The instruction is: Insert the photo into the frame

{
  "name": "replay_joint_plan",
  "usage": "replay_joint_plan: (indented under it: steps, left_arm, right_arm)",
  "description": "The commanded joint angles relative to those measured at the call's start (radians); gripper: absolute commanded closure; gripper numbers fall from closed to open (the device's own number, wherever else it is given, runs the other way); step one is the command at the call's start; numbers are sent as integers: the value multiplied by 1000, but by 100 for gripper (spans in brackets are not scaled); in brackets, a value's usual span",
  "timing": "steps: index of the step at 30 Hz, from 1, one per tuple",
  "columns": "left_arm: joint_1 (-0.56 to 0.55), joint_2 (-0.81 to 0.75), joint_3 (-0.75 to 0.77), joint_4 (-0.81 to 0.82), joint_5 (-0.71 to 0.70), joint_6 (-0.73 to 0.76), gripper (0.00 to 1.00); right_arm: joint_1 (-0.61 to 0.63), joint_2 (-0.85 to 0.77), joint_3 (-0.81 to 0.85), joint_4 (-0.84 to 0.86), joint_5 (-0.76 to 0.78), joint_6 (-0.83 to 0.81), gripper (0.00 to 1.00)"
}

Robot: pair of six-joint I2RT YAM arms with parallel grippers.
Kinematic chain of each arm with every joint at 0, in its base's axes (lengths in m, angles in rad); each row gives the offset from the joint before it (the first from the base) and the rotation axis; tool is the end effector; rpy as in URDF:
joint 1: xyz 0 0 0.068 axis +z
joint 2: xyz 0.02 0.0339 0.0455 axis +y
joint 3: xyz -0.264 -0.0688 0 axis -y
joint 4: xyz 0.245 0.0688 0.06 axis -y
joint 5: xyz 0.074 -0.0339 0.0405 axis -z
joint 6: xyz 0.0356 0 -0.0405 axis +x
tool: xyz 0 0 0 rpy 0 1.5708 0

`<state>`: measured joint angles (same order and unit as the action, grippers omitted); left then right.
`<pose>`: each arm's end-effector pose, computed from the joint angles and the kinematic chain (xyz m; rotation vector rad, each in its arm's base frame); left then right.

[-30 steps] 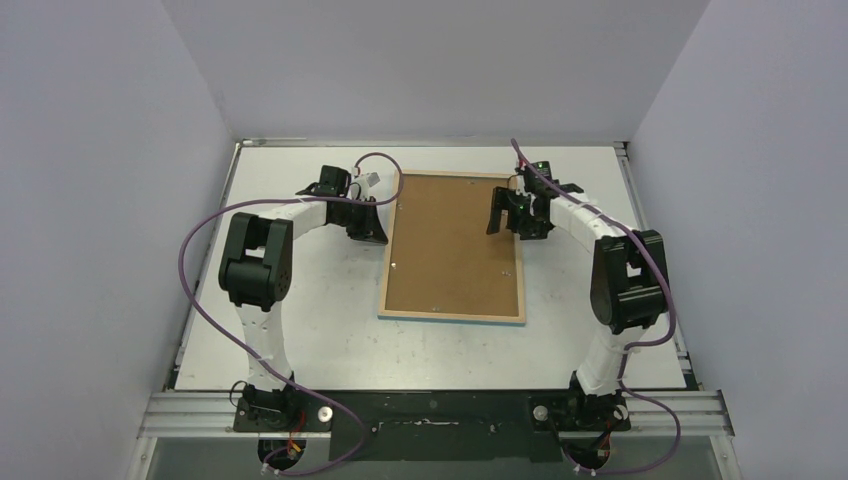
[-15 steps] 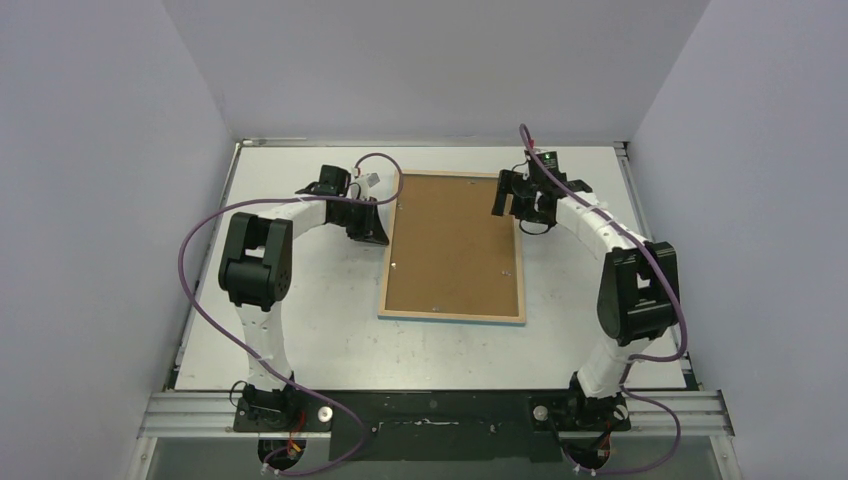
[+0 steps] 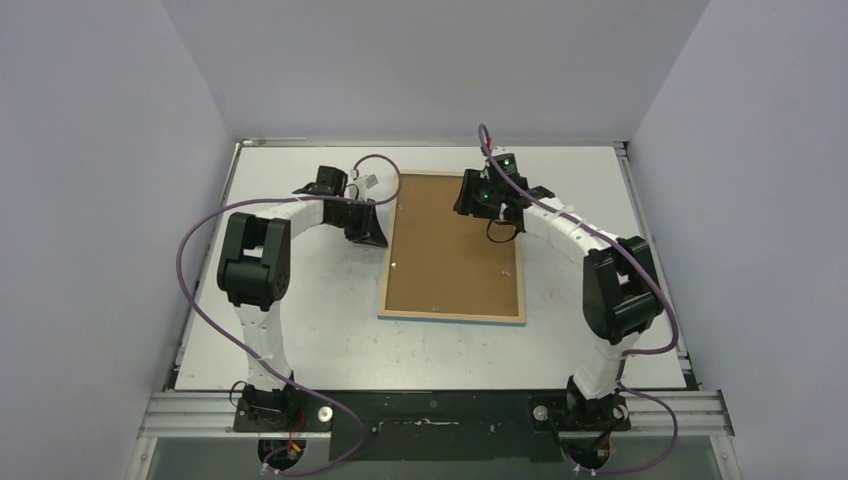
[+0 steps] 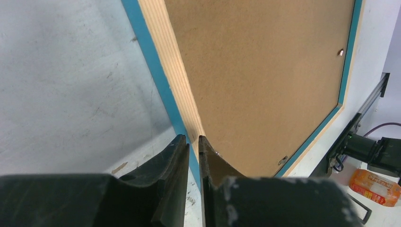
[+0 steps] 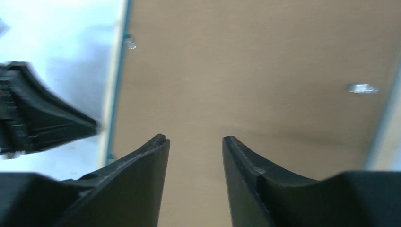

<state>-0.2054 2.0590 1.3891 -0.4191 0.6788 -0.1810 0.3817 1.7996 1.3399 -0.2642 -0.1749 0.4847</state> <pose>0.4069 -0.1076 0.1514 0.2590 2.6152 -1.0307 0.3761 0.1576 0.2435 0.0284 2.3677 0.6359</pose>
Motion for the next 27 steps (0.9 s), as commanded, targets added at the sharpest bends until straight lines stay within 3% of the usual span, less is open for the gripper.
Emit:
replay_joint_plan:
  steps: [1, 5, 14, 27]
  left_arm:
    - [9, -53, -33, 8, 46, 15, 89]
    - [12, -80, -83, 18, 53, 12, 94]
    - [14, -104, -167, 76, 73, -50, 97]
    - [16, -87, -172, 92, 85, -54, 99]
  right_arm:
    - [72, 0, -16, 152, -74, 67, 61]
    - [160, 6, -90, 253, -129, 101, 64]
    - [266, 68, -225, 544, -232, 210, 53]
    - [303, 193, -202, 634, -287, 219, 48]
